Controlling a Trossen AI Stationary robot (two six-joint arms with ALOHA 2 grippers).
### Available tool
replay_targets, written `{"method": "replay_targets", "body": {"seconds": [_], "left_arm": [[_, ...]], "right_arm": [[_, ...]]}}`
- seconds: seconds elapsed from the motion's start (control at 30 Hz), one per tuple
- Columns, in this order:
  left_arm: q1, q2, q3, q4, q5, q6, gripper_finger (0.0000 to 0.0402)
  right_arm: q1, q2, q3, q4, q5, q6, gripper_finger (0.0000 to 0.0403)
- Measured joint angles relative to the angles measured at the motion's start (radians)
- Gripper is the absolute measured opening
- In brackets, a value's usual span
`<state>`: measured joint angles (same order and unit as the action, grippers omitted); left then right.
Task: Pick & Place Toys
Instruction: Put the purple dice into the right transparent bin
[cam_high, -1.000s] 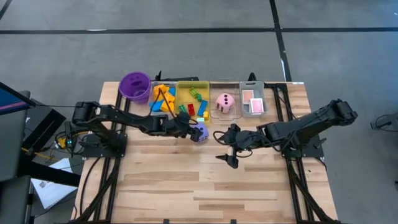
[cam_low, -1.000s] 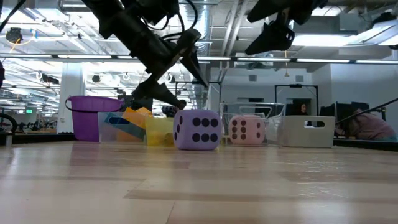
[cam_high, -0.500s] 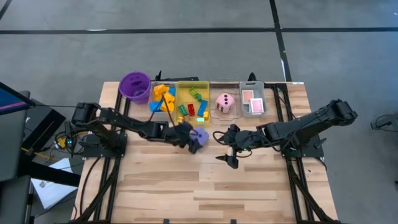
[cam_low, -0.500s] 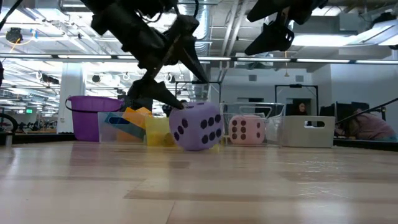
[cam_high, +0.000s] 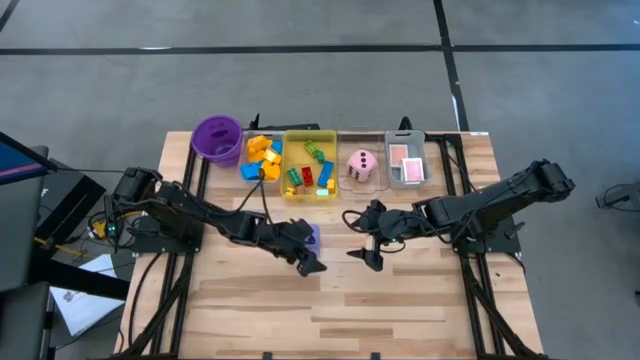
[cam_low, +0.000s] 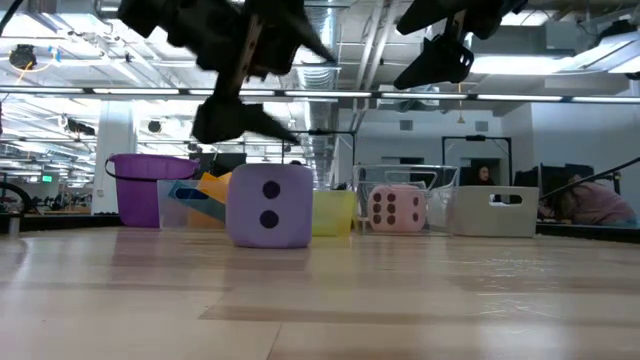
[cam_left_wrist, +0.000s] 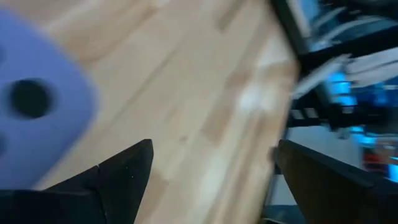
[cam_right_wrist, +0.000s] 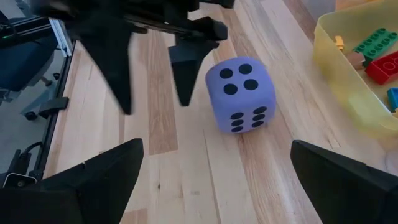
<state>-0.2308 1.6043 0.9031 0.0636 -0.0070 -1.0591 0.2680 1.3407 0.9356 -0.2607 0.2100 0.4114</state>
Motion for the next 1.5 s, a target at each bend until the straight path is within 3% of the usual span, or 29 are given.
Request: {"method": "replay_targets", "body": {"seconds": [0.3, 0.53, 0.9, 1.2, 1.5], "left_arm": [[0.034, 0.0, 0.0, 0.292, 0.014, 0.0, 0.0337], [0.079, 0.0, 0.0, 0.283, 0.012, 0.005, 0.0337], [0.086, 0.0, 0.0, 0.25, 0.011, 0.006, 0.0337], [0.086, 0.0, 0.0, 0.251, 0.012, 0.006, 0.0337], [0.086, 0.0, 0.0, 0.251, 0.012, 0.006, 0.0337]], "right_arm": [[0.0, 0.0, 0.0, 0.004, -0.003, 0.007, 0.04], [0.0, 0.0, 0.0, -0.014, -0.003, 0.146, 0.04], [-0.003, 0.0, 0.0, -0.223, -0.002, 0.147, 0.04], [0.035, 0.0, 0.0, -0.192, -0.002, -0.078, 0.04], [0.047, -0.05, -0.002, -0.225, 0.021, -0.083, 0.04]]}}
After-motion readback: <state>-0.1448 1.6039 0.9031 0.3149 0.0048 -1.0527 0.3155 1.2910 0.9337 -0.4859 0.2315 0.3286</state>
